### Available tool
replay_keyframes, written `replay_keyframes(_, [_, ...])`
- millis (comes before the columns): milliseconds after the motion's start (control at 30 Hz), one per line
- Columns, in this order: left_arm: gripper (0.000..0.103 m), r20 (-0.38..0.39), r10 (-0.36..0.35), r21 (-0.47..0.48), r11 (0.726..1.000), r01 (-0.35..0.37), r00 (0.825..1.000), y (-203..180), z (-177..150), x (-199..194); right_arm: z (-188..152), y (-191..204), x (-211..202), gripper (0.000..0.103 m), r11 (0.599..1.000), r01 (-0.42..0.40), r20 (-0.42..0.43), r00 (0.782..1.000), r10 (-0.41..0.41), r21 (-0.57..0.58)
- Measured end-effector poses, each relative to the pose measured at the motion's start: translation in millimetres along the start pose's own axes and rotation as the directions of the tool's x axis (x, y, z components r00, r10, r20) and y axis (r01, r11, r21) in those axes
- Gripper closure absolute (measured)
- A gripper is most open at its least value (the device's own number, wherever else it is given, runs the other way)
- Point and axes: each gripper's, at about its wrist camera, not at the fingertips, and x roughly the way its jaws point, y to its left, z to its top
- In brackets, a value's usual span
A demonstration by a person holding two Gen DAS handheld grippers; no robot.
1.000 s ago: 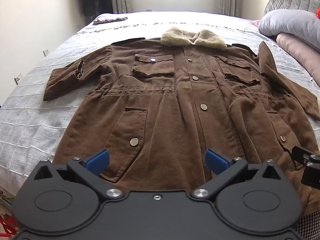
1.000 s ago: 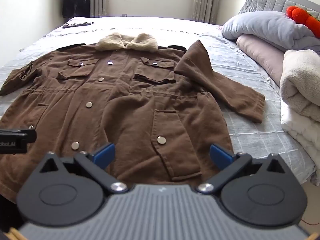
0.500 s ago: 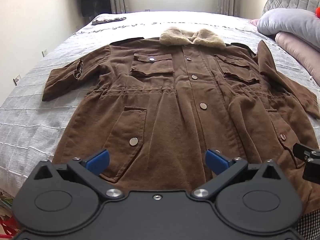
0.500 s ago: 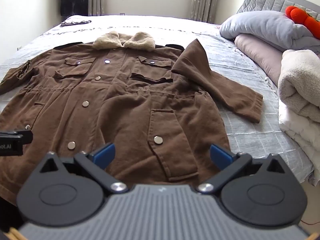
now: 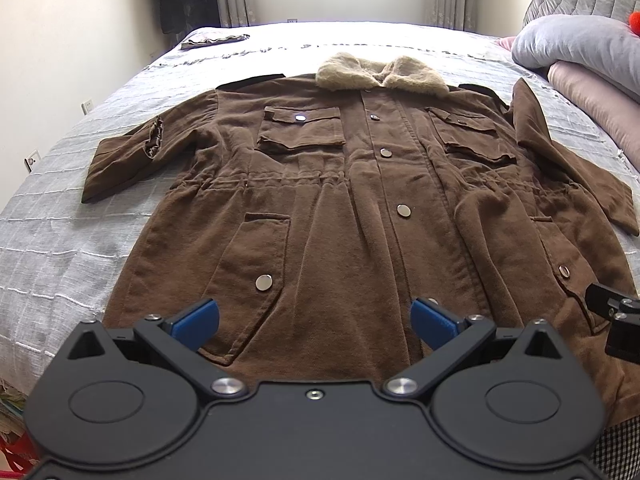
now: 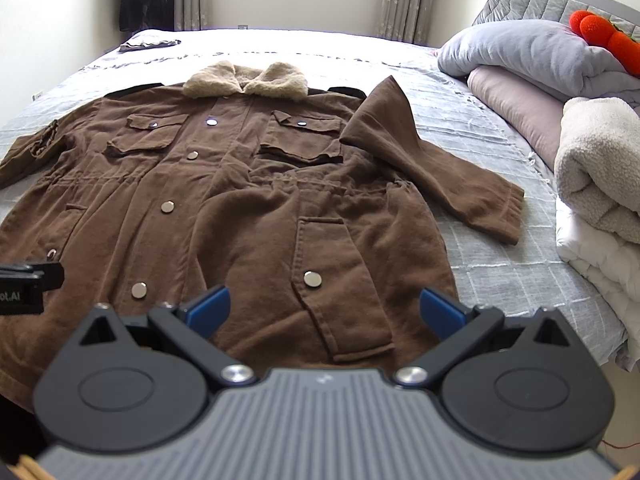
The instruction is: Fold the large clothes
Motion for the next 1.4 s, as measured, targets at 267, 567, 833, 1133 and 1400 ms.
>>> replay_keyframes(267, [0.000,0.001,0.002,-0.004,1.000,-0.002,1.000,0,1,1,0,-3,2,0.000,1.000,0.007,0.000,1.000,-0.007,0.006])
replay_keyframes(567, [0.000,0.000,0.001,-0.002,1.000,-0.001,1.000,1,0,0,1,-4,1,0.000,1.000,0.009,-0.002,1.000,-0.009,0.004])
replay_keyframes(833, [0.000,0.003,0.009,-0.005,1.000,-0.009,1.000,2,-1,0,1,-4,2,0.000,1.000,0.010,-0.002,1.000,-0.010,0.005])
replay_keyframes(1133, [0.000,0.000,0.019,-0.015,1.000,-0.019,1.000,4,0,3,1,-2,5,0.000,1.000,0.015,-0.011,1.000,-0.015,-0.004])
replay_keyframes(1400, [0.000,0.001,0.038,-0.034,0.999,-0.038,0.999,13,2,4,2,-3,8,0.000,1.000,0.020,-0.007,1.000,-0.020,-0.003])
